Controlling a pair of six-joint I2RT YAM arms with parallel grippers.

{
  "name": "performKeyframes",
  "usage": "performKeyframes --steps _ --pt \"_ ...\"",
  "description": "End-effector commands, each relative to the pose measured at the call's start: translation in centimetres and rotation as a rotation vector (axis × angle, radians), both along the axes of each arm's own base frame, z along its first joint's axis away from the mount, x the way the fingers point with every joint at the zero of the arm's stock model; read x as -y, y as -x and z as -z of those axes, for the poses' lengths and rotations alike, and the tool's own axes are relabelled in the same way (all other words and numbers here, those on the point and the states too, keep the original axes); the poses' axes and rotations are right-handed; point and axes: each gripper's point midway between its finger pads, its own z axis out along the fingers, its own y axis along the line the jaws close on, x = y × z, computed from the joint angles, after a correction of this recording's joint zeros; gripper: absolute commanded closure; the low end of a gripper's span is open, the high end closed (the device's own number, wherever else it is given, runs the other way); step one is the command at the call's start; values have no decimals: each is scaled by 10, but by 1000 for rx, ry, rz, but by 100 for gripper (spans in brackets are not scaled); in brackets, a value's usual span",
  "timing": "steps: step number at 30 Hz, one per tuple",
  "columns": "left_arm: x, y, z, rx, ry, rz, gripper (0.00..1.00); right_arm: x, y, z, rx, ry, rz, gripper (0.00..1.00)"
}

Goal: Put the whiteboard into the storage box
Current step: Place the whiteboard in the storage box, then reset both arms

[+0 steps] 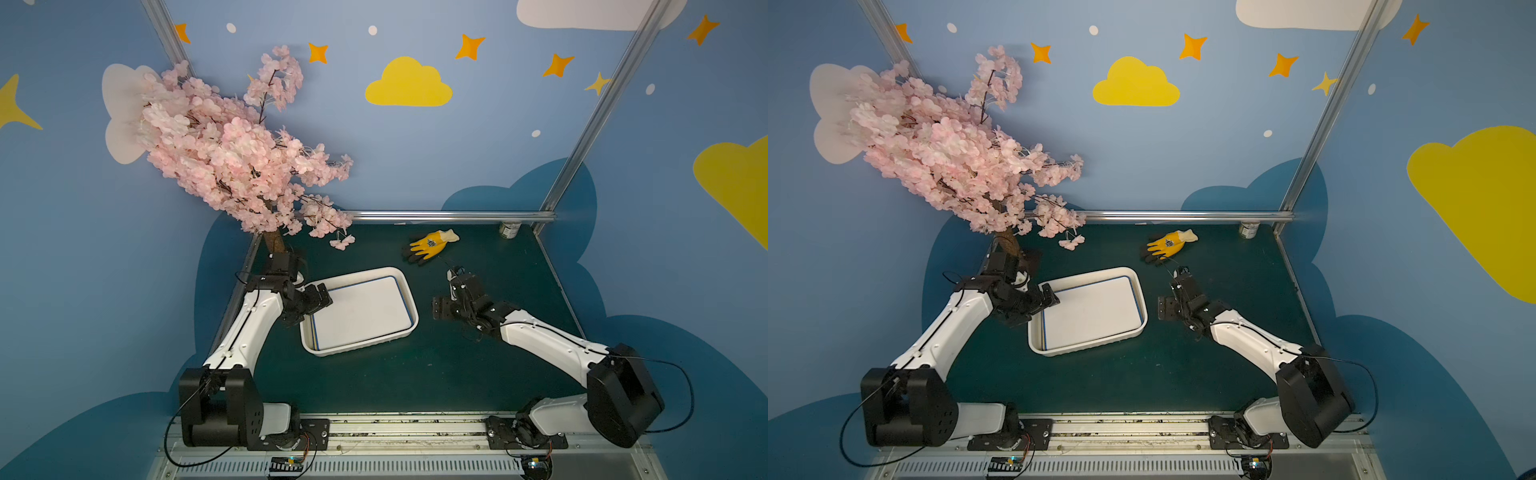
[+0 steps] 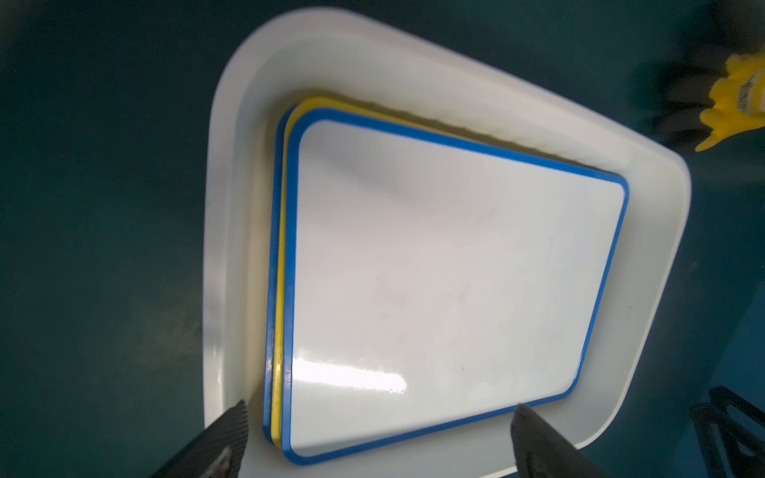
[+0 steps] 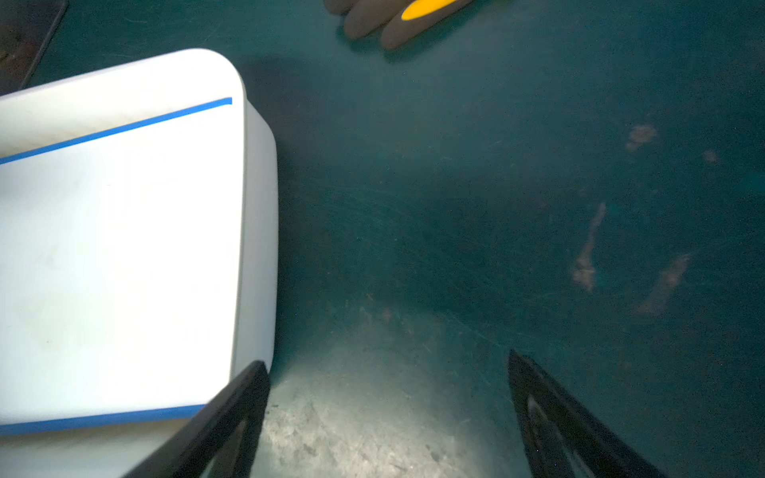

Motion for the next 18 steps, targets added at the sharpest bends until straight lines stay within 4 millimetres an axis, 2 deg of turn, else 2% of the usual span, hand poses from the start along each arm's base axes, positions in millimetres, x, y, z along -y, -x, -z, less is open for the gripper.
performKeyframes --steps 1,6,11,15,18 --pt "-17 -24 -20 128 -132 -11 1 23 -9 -29 64 70 23 8" --pt "-29 -50 -35 328 -283 9 1 55 -22 -57 159 112 85 7" --pt "-40 -66 -38 551 -435 75 1 102 -32 -74 262 71 200 6" --pt "-54 -67 -4 538 -534 84 1 142 -37 -71 335 49 307 6" --pt "-64 -74 16 526 -567 39 1 167 -38 -53 359 52 375 6"
